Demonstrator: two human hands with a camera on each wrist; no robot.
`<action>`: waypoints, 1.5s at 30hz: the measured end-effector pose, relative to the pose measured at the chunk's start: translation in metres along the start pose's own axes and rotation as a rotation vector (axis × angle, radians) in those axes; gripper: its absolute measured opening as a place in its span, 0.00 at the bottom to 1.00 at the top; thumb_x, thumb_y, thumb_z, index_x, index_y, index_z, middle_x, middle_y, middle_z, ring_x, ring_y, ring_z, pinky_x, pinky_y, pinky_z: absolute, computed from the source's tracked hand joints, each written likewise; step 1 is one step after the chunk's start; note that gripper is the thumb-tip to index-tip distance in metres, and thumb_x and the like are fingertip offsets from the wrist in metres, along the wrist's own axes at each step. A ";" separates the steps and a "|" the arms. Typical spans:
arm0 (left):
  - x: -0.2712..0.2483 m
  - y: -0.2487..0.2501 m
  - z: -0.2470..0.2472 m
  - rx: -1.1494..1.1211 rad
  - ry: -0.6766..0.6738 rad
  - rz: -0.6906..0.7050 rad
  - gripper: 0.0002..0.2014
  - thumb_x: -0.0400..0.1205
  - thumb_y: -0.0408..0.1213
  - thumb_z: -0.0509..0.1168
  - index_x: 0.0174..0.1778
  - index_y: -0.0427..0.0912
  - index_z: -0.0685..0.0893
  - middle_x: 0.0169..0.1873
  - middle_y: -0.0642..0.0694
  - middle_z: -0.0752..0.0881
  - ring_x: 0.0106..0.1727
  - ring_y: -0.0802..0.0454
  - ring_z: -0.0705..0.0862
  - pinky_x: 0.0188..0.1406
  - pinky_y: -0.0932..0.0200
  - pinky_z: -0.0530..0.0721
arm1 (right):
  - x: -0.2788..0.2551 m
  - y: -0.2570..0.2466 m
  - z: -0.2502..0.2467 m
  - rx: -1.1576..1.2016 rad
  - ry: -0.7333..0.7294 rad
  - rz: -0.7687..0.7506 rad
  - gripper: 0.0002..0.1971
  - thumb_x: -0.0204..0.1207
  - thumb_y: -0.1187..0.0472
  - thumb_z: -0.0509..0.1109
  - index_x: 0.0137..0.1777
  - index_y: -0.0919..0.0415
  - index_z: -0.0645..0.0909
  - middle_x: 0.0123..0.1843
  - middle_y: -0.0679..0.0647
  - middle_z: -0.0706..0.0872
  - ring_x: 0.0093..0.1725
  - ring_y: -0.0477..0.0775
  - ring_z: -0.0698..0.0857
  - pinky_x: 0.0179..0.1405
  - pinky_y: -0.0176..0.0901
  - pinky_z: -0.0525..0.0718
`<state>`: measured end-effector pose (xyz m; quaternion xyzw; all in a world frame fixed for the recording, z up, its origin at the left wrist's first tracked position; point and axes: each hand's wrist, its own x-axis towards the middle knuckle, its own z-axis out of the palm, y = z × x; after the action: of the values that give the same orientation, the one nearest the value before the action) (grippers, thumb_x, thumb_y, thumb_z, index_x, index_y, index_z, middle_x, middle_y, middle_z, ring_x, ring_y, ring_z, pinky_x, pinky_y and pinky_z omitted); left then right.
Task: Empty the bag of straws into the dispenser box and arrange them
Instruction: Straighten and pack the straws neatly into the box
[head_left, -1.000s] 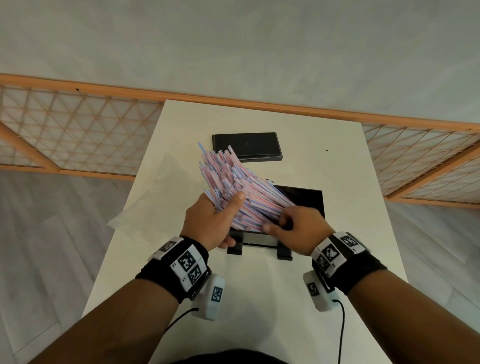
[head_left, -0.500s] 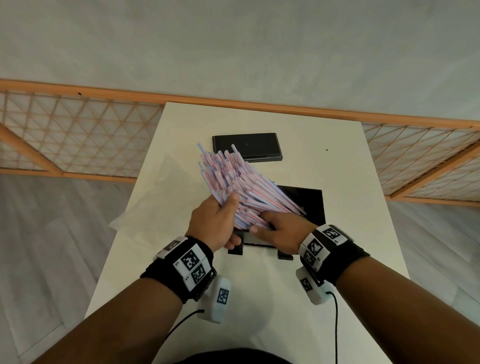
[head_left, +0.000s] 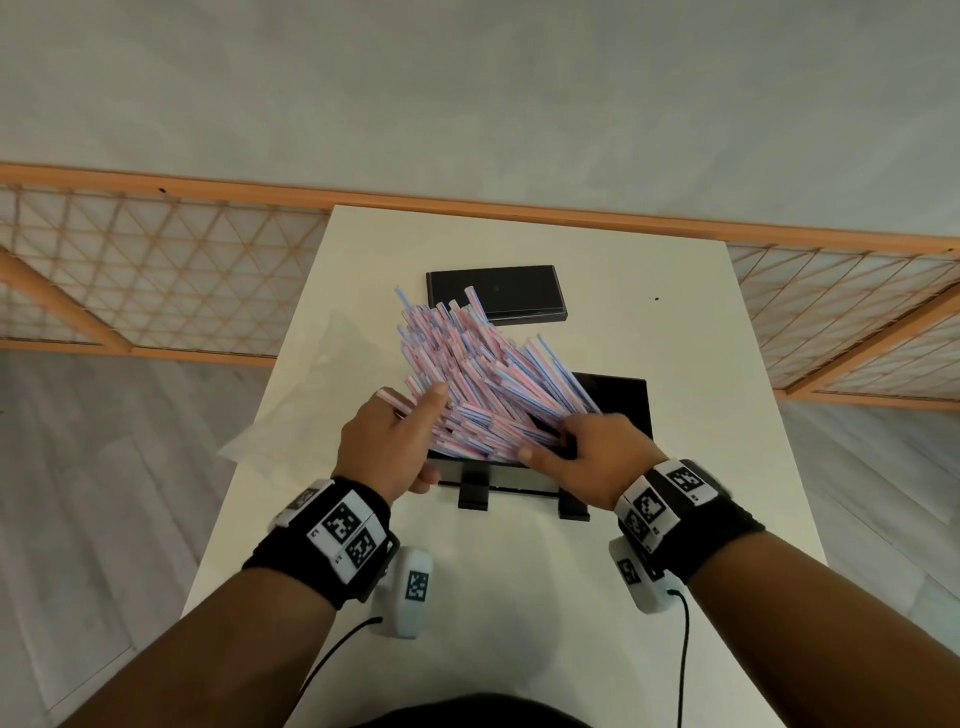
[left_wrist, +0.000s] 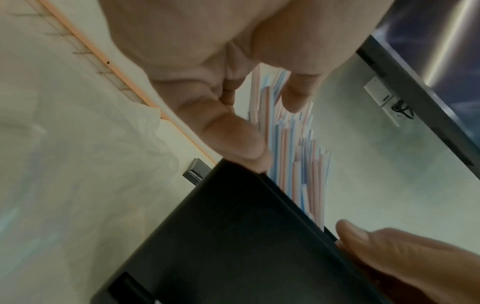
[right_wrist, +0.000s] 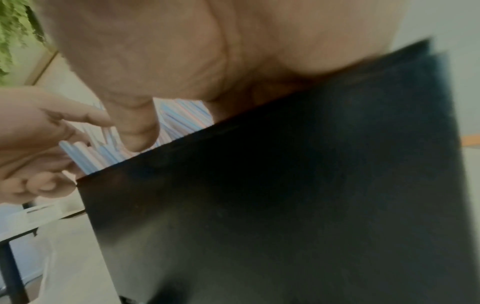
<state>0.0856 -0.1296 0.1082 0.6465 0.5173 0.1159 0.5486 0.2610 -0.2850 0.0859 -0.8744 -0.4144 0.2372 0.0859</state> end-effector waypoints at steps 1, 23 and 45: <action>0.001 0.001 0.000 0.011 -0.008 -0.003 0.26 0.83 0.62 0.67 0.49 0.37 0.83 0.43 0.38 0.90 0.26 0.39 0.91 0.24 0.56 0.86 | 0.000 -0.001 -0.003 -0.011 0.049 0.019 0.28 0.69 0.25 0.64 0.34 0.51 0.72 0.33 0.48 0.81 0.35 0.51 0.82 0.32 0.43 0.77; 0.003 0.027 0.019 0.214 -0.110 0.067 0.29 0.85 0.57 0.64 0.46 0.28 0.89 0.33 0.37 0.93 0.23 0.48 0.91 0.37 0.43 0.94 | 0.018 -0.012 -0.002 0.233 0.055 0.054 0.52 0.42 0.30 0.67 0.71 0.49 0.71 0.57 0.52 0.74 0.57 0.59 0.79 0.59 0.56 0.82; -0.013 0.010 0.029 0.044 0.107 0.431 0.26 0.82 0.64 0.52 0.44 0.47 0.85 0.30 0.49 0.90 0.34 0.49 0.90 0.42 0.44 0.90 | 0.026 -0.052 -0.007 0.498 0.392 -0.278 0.19 0.66 0.62 0.71 0.59 0.60 0.77 0.52 0.54 0.81 0.53 0.58 0.80 0.51 0.50 0.81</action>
<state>0.1063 -0.1560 0.1107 0.7470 0.3978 0.2534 0.4686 0.2426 -0.2315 0.1013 -0.7907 -0.4347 0.1448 0.4060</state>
